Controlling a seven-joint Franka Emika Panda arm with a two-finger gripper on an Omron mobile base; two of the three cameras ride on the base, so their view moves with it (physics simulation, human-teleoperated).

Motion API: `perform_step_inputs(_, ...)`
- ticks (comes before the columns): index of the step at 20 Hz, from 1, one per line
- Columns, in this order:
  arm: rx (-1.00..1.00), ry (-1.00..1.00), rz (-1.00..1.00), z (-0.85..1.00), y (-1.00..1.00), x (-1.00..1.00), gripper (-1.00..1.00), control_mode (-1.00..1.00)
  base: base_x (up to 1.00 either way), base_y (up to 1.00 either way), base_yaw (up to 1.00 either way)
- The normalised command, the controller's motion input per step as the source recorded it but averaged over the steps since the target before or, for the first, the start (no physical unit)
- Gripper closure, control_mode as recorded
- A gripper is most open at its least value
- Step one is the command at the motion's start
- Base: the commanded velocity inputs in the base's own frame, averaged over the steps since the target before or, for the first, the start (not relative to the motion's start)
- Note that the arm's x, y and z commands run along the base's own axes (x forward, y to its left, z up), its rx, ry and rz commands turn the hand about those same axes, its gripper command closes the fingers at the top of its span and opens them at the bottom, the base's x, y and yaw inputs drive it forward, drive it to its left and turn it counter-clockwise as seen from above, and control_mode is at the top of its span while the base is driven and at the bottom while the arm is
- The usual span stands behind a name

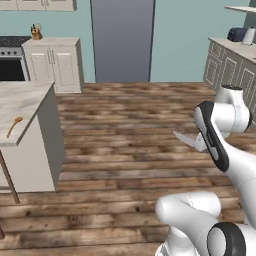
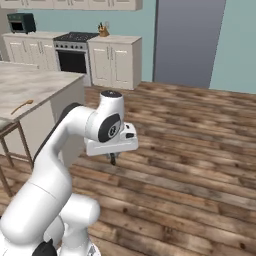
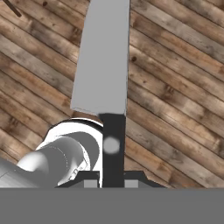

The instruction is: Pick up the metallic utensils from the counter and place them in the open drawer. Make sure not to pick up any wooden utensils.

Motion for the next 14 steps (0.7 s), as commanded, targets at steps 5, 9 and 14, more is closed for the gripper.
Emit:
perform_step_inputs(5, 0.00, 0.00, 0.00, 0.00, 0.00, 0.00, 1.00, 1.00, 0.54, -0.32, 0.32)
perform_step_inputs(9, 0.00, 0.00, 0.00, 0.00, 0.00, 0.00, 1.00, 1.00, 0.94, -0.43, 0.27)
perform_step_inputs(14, 0.00, 0.00, 0.00, 0.00, 0.00, 0.00, 1.00, 1.00, 1.00, -0.46, 0.22)
